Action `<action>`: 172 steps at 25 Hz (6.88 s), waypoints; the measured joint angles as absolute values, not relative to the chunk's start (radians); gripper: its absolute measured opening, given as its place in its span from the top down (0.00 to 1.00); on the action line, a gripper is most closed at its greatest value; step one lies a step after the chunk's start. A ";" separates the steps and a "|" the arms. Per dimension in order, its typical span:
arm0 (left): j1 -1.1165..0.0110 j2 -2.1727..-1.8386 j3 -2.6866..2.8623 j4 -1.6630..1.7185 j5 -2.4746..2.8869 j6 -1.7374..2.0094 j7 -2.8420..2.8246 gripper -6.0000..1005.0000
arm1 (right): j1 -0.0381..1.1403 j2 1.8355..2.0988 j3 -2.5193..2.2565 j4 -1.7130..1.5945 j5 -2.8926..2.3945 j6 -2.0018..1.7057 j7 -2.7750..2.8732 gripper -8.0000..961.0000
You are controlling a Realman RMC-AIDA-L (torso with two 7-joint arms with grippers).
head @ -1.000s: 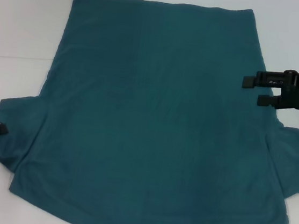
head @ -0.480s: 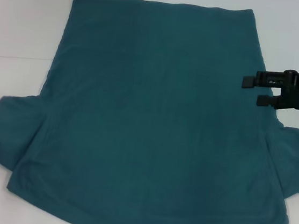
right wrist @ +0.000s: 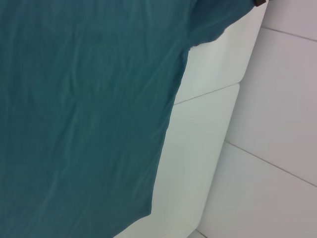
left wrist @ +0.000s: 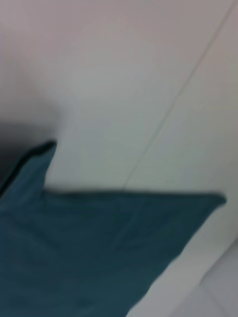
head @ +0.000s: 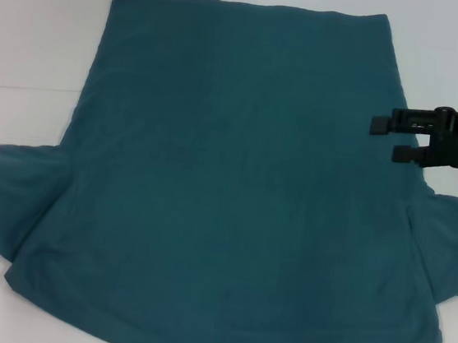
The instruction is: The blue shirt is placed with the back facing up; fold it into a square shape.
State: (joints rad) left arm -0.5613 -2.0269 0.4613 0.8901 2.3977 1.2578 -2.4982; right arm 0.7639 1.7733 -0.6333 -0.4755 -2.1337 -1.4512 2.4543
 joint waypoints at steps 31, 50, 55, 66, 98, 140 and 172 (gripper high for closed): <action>-0.650 -2.151 0.799 0.874 2.270 1.238 -2.372 0.97 | 0.745 1.784 -0.620 -0.475 -2.132 -1.471 2.453 0.02; -0.604 -2.142 0.688 0.885 2.149 1.306 -2.240 0.57 | 0.748 1.784 -0.619 -0.475 -2.132 -1.471 2.435 0.02; -0.561 -2.078 0.568 0.787 2.120 1.505 -2.311 0.46 | 0.735 1.790 -0.624 -0.512 -2.133 -1.491 2.271 0.02; -0.438 -2.128 0.531 0.823 2.171 1.889 -1.829 0.31 | 0.665 1.815 -0.611 -0.634 -2.136 -1.560 2.193 0.02; -0.496 -2.152 0.536 0.745 2.165 1.730 -1.804 0.31 | 0.485 1.758 -0.495 -0.700 -2.412 -1.533 2.480 0.02; -0.492 -2.152 0.529 0.745 2.164 1.714 -1.804 0.31 | 0.539 1.824 -0.533 -0.659 -2.452 -1.409 2.490 0.73; -0.469 -2.152 0.514 0.744 2.164 1.679 -1.830 0.31 | 0.747 1.839 -0.566 -0.792 -2.658 -1.529 2.649 0.97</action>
State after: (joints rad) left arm -0.4689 -2.1522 0.5138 0.7439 2.1644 1.6793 -1.8299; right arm 0.7470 1.8388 -0.5659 -0.7918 -2.6577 -1.5287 2.6485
